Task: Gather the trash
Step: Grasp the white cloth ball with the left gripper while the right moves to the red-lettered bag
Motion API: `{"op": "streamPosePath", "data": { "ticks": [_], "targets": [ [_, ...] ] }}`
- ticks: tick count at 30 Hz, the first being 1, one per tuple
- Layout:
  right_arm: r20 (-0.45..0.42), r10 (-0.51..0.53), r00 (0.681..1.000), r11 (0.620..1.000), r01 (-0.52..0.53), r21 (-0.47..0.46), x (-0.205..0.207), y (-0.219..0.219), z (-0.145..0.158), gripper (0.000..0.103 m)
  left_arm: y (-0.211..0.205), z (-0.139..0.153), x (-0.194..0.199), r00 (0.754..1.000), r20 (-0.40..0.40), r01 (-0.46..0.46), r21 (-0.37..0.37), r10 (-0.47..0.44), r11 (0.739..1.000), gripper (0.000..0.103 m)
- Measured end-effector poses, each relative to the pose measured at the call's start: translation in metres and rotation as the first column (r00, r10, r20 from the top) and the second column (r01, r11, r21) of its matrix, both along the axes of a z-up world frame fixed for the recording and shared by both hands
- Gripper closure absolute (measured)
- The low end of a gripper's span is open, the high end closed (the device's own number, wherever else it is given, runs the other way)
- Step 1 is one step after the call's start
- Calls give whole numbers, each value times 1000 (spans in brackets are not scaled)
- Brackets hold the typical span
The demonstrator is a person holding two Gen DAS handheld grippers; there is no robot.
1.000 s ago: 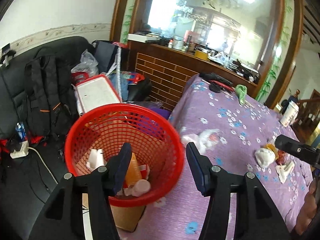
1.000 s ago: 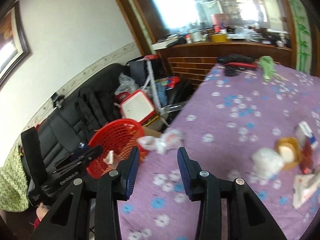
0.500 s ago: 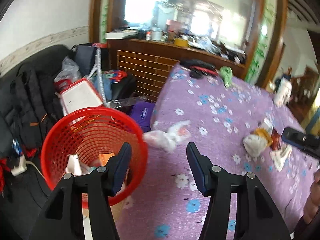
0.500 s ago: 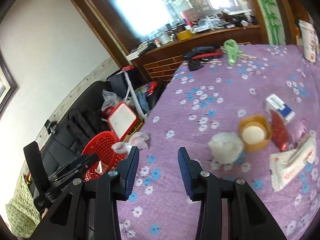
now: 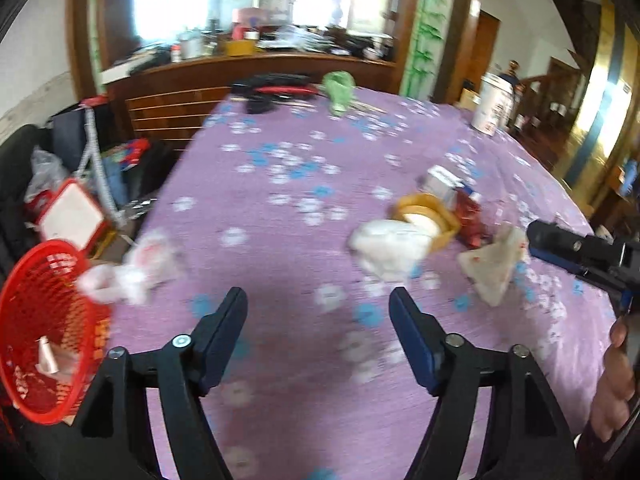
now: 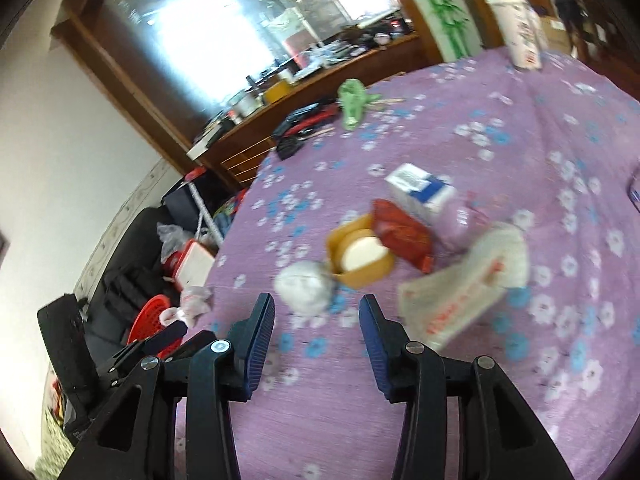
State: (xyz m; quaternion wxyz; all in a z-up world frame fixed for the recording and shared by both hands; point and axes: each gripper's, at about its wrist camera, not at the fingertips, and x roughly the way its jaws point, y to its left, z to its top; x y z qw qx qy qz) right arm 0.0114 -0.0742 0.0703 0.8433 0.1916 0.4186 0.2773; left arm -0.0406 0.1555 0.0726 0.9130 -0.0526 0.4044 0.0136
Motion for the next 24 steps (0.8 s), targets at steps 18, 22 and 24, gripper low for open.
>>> {"op": "streamPosePath", "data": {
  "ticks": [18, 22, 24],
  "targets": [
    [-135, -205, 969, 978, 207, 3, 26, -89, -38, 47, -48, -50, 95, 993, -115, 4, -32, -8, 999, 41],
    [-170, -208, 963, 978, 207, -23, 34, -80, -48, 46, -51, -54, 97, 995, -99, 20, -33, -24, 999, 56],
    [-180, -204, 962, 979, 202, -34, 36, -73, -50, 45, -53, -54, 93, 996, -88, 29, -23, -31, 999, 62]
  ]
}}
